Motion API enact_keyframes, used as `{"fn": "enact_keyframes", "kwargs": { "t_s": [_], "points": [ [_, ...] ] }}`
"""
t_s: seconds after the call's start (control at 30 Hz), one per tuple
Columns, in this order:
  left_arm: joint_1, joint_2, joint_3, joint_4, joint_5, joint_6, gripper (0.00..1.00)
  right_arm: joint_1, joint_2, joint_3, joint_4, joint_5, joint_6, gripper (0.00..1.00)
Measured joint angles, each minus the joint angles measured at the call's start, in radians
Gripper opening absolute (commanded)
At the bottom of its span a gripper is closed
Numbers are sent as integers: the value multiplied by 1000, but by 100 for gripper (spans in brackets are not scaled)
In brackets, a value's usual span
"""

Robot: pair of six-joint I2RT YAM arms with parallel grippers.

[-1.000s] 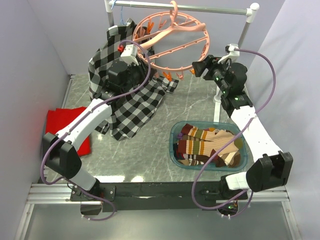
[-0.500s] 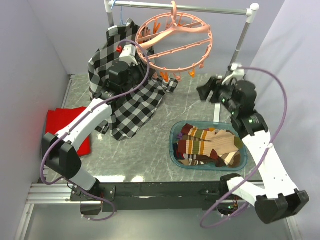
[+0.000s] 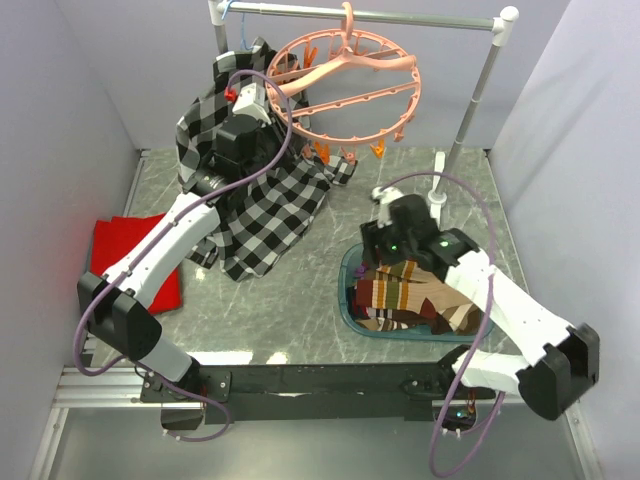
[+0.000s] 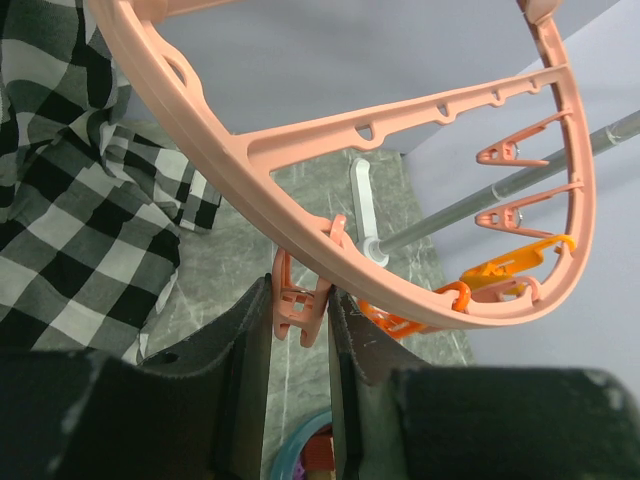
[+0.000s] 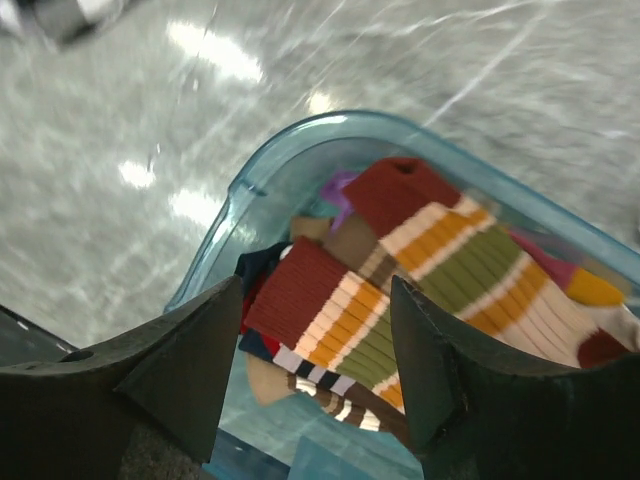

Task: Clip the socks to the hanger
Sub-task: Pick up the sock from the bin.

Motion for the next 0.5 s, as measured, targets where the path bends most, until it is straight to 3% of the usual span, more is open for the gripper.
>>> {"fn": "enact_keyframes", "kwargs": {
  "t_s": [0.13,0.5],
  "points": [
    [0,-2,10,-21,-3,-8,9,61,75,-8,16,23,-45,62],
    [-2,-2,14,-41,-8,-12,9,64,277,-14,98,62,-79,57]
  ]
}}
